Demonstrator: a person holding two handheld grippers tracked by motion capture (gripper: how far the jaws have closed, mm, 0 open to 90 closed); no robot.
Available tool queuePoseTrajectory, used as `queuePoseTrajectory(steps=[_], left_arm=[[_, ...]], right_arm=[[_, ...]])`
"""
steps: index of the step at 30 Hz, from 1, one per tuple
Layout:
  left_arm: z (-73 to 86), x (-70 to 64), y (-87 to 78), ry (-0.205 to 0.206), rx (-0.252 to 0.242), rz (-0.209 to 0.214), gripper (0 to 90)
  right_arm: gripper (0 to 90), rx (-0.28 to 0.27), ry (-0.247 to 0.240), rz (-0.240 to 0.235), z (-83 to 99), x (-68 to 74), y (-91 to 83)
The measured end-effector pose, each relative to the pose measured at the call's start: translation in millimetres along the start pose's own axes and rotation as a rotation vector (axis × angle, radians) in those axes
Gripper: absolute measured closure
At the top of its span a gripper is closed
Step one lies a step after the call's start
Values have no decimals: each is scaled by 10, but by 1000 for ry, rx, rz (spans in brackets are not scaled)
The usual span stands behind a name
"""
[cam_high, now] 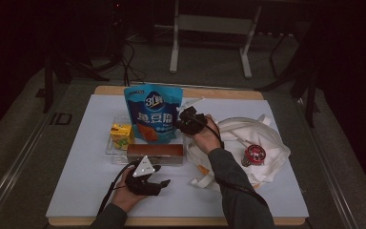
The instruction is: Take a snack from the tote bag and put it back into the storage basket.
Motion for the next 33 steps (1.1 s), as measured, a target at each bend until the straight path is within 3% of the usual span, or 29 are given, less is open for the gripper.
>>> queuePoseTrajectory(steps=[6, 15, 18, 25, 33], left_arm=[[-1, 0, 1, 1, 2, 0, 350], [-1, 0, 1, 3, 0, 0, 350], [-1, -2, 1, 4, -1, 1, 350], [-1, -3, 1, 4, 1, 1, 350], [-1, -4, 5, 4, 2, 1, 350]], right_arm=[[898, 1, 21, 3, -55, 50, 59], [895, -11, 0, -8, -174, 232, 191], [894, -9, 13, 1, -193, 235, 210], [878, -4, -16, 5, -180, 214, 166], [810, -19, -30, -27, -147, 204, 44]])
Point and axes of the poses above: each handheld gripper's, and its own axes: y roughly forward along the jaws, z roughly out of its underside, x roughly to its left, the point moved 1 cm from there along y, roughly forward along the jaws, and after that the axes turned 1 degree about z, right-handed, at the moved point
